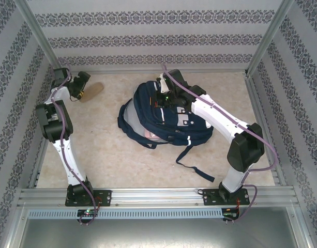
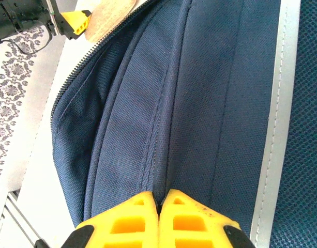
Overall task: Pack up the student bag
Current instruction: Move the glasses case to the middle-left of the table.
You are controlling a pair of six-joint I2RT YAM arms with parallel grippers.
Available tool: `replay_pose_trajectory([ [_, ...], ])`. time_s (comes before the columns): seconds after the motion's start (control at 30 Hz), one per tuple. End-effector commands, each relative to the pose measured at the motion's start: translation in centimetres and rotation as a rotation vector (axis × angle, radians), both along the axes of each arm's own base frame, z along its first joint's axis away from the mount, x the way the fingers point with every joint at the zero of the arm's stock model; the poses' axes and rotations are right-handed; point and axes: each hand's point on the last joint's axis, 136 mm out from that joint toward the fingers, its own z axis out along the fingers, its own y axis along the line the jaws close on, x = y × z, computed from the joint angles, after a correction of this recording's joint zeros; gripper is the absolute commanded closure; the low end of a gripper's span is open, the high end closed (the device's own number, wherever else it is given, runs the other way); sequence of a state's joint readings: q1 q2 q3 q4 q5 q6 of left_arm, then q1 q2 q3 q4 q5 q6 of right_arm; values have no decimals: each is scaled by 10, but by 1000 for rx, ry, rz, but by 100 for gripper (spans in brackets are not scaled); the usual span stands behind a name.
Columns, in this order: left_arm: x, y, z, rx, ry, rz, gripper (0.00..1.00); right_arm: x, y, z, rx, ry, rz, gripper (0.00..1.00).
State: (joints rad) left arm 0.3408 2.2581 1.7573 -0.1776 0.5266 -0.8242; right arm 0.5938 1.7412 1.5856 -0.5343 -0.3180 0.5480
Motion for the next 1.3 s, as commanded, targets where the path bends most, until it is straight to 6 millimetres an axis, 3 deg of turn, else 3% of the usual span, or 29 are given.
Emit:
replay_pose_trajectory([
  [0.0,-19,-21,-16,-66,73,-13,3,3,11,24,54,-53,25,100],
  [0.2,-38,-35,0,-58,77,-40,3,0,10,23,54,-53,34,100],
  [0.53,-98,-101,-15,-97,138,-80,3,-2,9,20,75,-55,29,100],
  [0.73,-126,-127,-7,-82,139,-71,3,-6,11,21,87,-60,33,100],
  [0.83,-133,-126,5,-32,145,-83,3,-10,10,22,88,-64,34,100],
  [0.97,-143,-107,14,120,223,-82,3,-15,7,21,86,-69,30,100],
  [1.13,-159,-91,5,184,353,-24,3,-20,6,20,90,-67,25,100],
  [1.27,-159,-95,0,178,356,-47,3,-22,5,21,85,-73,24,100],
])
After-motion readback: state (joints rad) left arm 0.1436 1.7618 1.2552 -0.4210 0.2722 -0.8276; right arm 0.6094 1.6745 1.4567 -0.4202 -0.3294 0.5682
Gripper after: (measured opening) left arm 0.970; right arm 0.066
